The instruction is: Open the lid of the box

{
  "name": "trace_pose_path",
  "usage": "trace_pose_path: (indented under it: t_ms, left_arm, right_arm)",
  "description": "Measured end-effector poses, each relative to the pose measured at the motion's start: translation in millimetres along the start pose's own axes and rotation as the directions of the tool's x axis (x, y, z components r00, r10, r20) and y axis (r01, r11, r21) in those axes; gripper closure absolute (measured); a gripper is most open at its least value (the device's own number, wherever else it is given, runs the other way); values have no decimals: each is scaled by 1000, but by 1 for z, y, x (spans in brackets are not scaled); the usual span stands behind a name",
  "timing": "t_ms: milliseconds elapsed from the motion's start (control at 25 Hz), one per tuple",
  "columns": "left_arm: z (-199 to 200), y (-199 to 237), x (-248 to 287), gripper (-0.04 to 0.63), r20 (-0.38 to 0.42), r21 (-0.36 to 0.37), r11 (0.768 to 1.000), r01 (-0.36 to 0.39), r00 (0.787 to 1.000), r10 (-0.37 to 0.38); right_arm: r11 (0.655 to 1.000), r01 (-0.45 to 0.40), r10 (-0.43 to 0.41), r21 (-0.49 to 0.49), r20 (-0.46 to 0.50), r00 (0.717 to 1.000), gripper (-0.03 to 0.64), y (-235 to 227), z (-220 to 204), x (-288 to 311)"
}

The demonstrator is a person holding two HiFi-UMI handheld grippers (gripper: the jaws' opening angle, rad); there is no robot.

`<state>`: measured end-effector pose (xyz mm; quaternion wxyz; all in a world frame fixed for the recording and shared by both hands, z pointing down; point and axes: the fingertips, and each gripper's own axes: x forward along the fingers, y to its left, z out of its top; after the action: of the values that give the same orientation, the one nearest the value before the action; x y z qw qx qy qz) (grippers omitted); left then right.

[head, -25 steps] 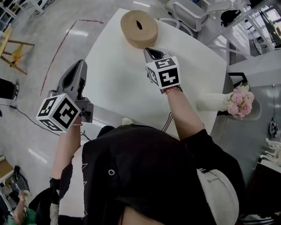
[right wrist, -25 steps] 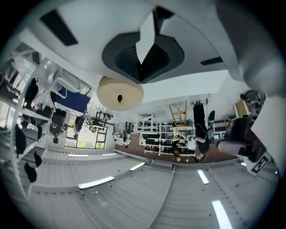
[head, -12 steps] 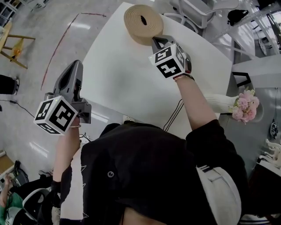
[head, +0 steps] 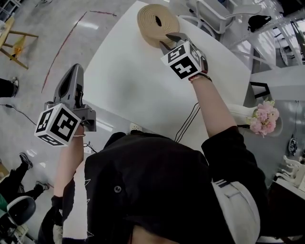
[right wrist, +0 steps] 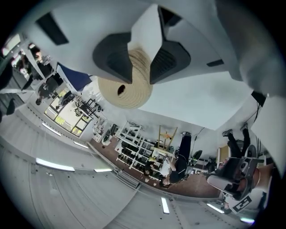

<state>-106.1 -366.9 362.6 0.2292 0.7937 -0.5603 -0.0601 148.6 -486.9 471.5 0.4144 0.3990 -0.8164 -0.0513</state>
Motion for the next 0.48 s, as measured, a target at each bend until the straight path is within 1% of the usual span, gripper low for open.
trace_pose_path:
  t_ms: [120, 280, 480]
  left_arm:
    - [0, 5, -4, 586, 5, -3, 1000, -11, 1000, 11]
    - [-6, 13, -9, 586, 12, -25, 999, -25, 1000, 25]
    - [-11, 19, -17, 586, 10, -64, 998, -23, 1000, 24]
  right_arm:
    - [999, -18, 18, -28, 6, 1000, 475, 7, 7, 4]
    - [998, -23, 23, -66, 10, 1000, 474, 10, 14, 11]
    - [999, -20, 19, -40, -29, 999, 451, 11, 10, 19]
